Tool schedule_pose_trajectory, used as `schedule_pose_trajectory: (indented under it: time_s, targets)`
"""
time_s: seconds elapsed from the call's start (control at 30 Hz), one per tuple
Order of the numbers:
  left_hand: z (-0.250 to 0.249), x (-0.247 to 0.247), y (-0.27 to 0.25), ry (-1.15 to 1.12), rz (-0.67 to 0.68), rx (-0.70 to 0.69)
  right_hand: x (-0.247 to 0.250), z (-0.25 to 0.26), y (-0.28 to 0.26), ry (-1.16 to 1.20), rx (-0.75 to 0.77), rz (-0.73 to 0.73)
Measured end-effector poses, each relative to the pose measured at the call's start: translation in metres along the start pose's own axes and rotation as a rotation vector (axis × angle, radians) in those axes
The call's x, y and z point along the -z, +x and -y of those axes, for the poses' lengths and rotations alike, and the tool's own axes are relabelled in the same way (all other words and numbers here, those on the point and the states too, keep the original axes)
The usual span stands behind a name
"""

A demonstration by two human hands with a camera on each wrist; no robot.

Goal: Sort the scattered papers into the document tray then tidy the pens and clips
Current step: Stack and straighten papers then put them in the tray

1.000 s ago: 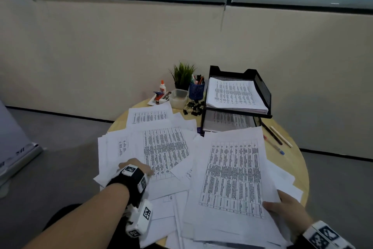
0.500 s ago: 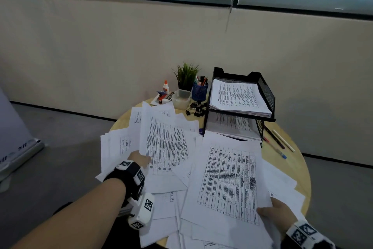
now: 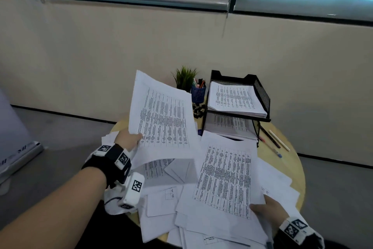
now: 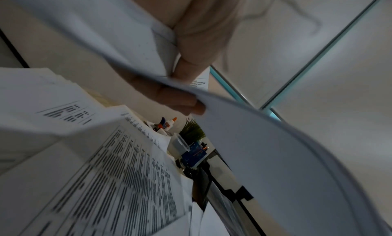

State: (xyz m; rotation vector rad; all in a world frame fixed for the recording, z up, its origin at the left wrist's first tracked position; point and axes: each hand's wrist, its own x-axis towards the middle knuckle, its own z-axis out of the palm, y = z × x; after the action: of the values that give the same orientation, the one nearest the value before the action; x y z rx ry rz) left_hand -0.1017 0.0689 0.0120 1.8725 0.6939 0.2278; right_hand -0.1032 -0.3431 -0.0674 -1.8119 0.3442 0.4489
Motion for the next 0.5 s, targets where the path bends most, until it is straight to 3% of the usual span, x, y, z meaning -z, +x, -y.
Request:
schedule_pose_trajectory:
  time_s: [0.13,0.4,0.5]
  targets:
    - [0.018,-0.021,-0.023,0.056,0.083,0.027,-0.004,-0.002,-0.001,0.206,-0.040,0.037]
    - [0.049,-0.070,-0.077,0.068,0.319,0.081,-0.010,-0.014,0.003,0.319,-0.072,0.044]
    - [0.062,-0.080,-0.080,0.049,0.305,0.035,-0.009,-0.011,-0.001,0.317,-0.038,0.064]
